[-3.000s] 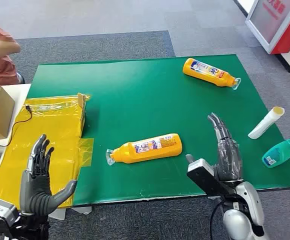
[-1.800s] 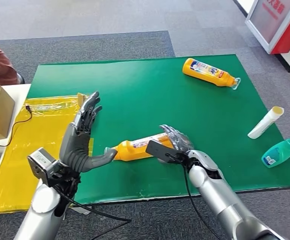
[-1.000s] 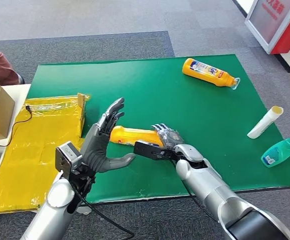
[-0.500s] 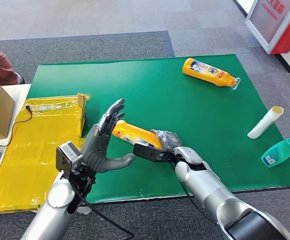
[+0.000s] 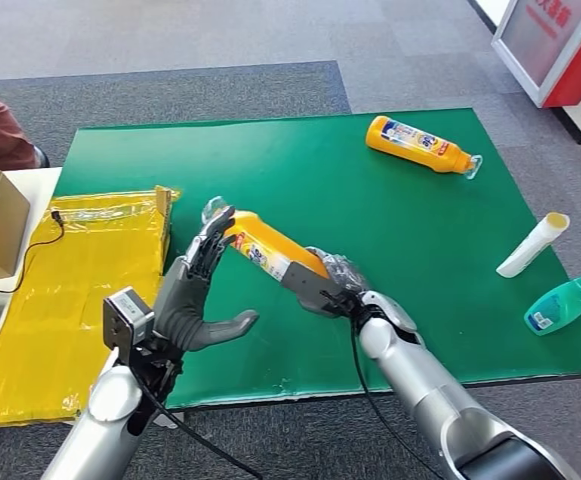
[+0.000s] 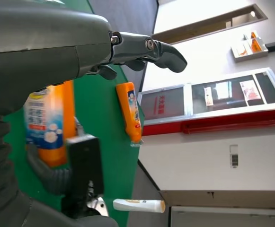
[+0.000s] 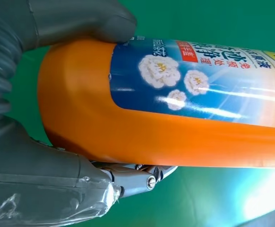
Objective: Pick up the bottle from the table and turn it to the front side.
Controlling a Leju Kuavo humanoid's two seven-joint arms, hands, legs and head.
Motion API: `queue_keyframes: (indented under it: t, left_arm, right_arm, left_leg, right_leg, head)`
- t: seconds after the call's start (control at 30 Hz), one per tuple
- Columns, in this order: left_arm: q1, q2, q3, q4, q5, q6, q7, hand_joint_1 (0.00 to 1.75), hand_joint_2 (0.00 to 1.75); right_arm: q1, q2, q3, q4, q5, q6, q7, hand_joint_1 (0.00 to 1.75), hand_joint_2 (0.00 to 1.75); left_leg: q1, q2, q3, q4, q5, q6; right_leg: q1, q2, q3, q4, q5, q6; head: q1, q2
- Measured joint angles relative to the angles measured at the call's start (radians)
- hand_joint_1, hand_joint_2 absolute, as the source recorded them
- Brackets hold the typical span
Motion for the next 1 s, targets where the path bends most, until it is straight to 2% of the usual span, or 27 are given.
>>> queue_keyframes:
  t: [0.27,0.47,0.77,1.0]
  left_arm:
    - [0.048,0.019,0.041,-0.034,0.005,0.019,-0.02,0.0,1.75]
    - [0.081,0.03,0.069,-0.065,0.022,0.033,-0.039,0.0,1.75]
    - [0.143,0.051,0.161,-0.114,0.067,0.043,-0.054,0.0,1.75]
    - [0.143,0.076,0.224,-0.145,0.081,0.01,-0.046,0.0,1.75]
  right_arm:
    - [0.057,-0.05,-0.115,-0.171,-0.107,0.0,-0.028,1.75,1.75]
    - [0.104,-0.061,-0.184,-0.277,-0.192,-0.021,-0.072,1.75,1.75]
    - [0.286,-0.026,-0.244,-0.566,-0.273,-0.151,-0.204,1.75,1.75]
    - [0.396,0.003,-0.215,-0.759,-0.211,-0.214,-0.305,1.75,1.75]
  left_leg:
    - [0.0,0.0,-0.001,0.0,0.0,0.0]
    - [0.0,0.0,-0.001,0.0,0.0,0.0]
    - [0.0,-0.001,-0.002,0.0,-0.001,0.0]
    - [0.0,-0.001,-0.002,0.0,-0.001,0.0]
  right_leg:
    - [0.0,0.0,0.0,0.0,0.0,0.0]
    - [0.0,0.0,-0.001,0.0,0.0,0.0]
    - [0.0,0.0,-0.001,0.0,-0.003,0.0]
    - [0.001,0.0,-0.001,0.0,-0.003,0.0]
  head:
    - [0.0,0.0]
    - [0.0,0.0]
    - [0.0,0.0]
    - [0.0,0.0]
